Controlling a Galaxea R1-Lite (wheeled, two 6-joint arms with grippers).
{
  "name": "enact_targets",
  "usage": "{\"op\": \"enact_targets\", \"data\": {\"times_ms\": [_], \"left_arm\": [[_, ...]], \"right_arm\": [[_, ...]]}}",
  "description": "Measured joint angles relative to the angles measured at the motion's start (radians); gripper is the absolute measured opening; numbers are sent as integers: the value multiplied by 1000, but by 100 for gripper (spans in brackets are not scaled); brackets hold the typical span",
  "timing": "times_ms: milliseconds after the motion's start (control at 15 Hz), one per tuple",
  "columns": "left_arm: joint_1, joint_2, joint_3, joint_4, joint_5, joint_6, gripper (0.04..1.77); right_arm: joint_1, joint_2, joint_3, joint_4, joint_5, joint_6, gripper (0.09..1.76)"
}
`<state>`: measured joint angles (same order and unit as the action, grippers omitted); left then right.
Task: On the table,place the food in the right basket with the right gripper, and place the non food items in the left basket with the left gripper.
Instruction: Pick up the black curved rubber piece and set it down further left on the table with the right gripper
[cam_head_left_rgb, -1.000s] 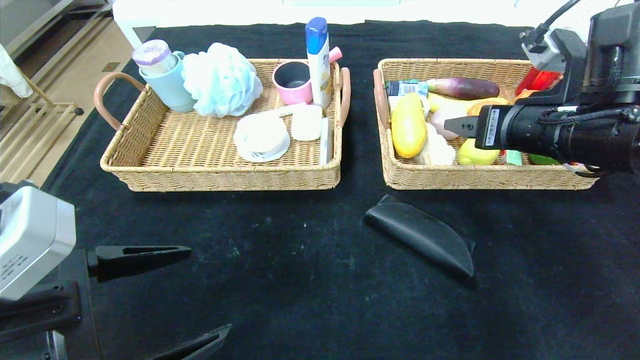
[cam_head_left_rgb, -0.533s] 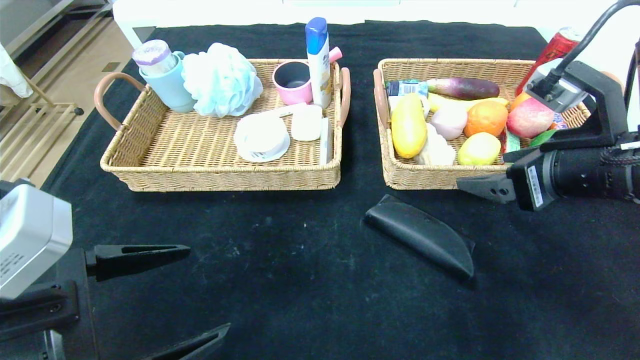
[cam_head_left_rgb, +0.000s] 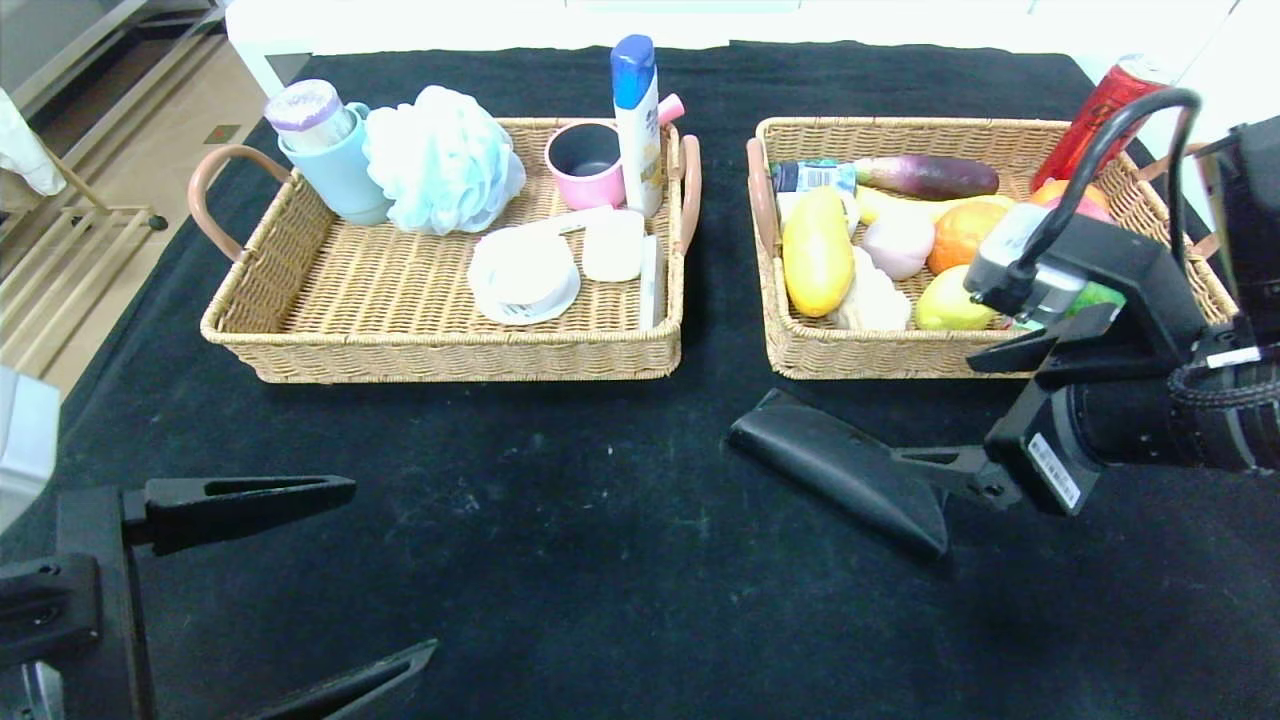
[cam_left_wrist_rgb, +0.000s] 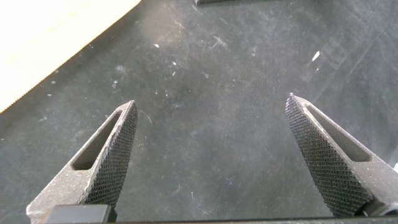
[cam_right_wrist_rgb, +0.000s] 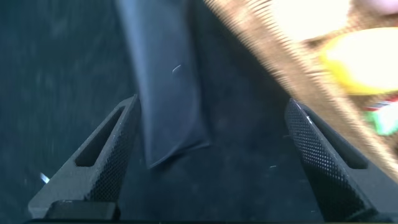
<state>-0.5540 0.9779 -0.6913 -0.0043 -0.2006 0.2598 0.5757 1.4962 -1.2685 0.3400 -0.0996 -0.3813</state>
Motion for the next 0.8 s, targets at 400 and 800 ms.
{"op": "enact_targets", "data": {"times_ms": [400,800], "left_arm": [[0,-30,-11,1,4,0,172],[0,-49,-15,3,1,2,172]], "right_arm": [[107,105,-9,19,-149,-3,170],[163,165,-10,13,-228,7,170]]}}
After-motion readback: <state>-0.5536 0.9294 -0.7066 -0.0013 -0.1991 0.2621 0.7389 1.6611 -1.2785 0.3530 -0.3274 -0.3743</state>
